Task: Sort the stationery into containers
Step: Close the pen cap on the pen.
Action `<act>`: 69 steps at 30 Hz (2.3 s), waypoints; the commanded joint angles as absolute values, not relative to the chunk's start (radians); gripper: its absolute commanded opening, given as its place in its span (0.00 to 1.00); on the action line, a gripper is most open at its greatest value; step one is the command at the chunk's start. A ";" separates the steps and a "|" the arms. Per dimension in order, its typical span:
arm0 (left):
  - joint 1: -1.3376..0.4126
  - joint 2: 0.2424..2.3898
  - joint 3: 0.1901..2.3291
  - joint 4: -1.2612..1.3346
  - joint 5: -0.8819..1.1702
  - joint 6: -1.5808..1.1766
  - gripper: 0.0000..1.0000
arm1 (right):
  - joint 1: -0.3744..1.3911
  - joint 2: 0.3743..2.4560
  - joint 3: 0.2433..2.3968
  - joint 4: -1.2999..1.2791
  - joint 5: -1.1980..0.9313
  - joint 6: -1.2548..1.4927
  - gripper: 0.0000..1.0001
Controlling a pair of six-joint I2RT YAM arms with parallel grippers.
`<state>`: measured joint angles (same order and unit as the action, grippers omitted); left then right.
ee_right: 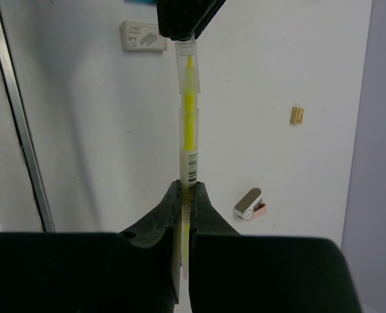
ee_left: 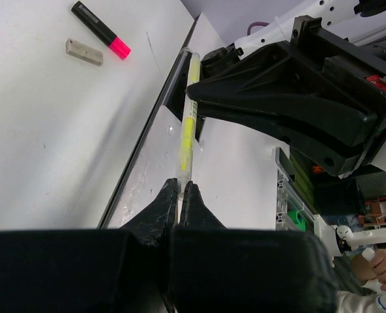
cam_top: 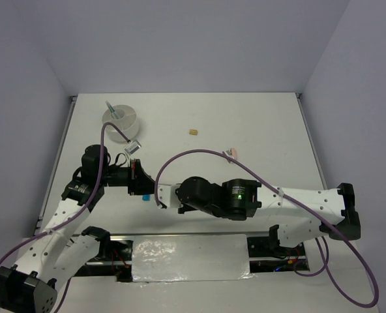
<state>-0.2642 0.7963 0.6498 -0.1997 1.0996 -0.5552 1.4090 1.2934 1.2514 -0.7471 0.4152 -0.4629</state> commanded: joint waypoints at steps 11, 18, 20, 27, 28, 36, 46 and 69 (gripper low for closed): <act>-0.290 0.808 0.658 -0.156 1.137 -0.549 0.00 | 1.411 1.288 1.227 -0.477 0.486 -0.638 0.00; -0.290 0.825 0.722 -0.179 1.068 -0.565 0.10 | 1.411 1.287 1.192 -0.404 0.440 -0.598 0.00; -0.290 0.842 0.770 -0.198 1.034 -0.565 0.18 | 1.411 1.282 1.167 -0.374 0.437 -0.552 0.00; -0.290 0.851 0.900 -0.129 0.936 -0.658 0.57 | 1.410 1.304 1.124 -0.356 0.429 -0.474 0.00; -0.290 0.853 0.929 -0.124 0.925 -0.669 0.61 | 1.411 1.302 1.121 -0.350 0.428 -0.468 0.00; -0.290 0.848 1.007 -0.013 0.855 -0.750 0.84 | 1.407 1.249 1.077 -0.255 0.404 -0.379 0.00; -0.288 0.781 1.124 -0.053 0.581 -0.632 0.99 | 1.385 1.017 0.951 0.087 0.351 -0.125 0.00; -0.354 0.894 1.034 0.669 1.121 -0.959 0.93 | 1.246 0.790 0.885 0.227 -0.127 0.285 0.00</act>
<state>-0.3370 0.9150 1.0138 0.5316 1.0851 -0.9253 1.2598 0.8215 0.9020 0.1440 -0.0376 0.2321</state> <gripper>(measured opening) 0.935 0.043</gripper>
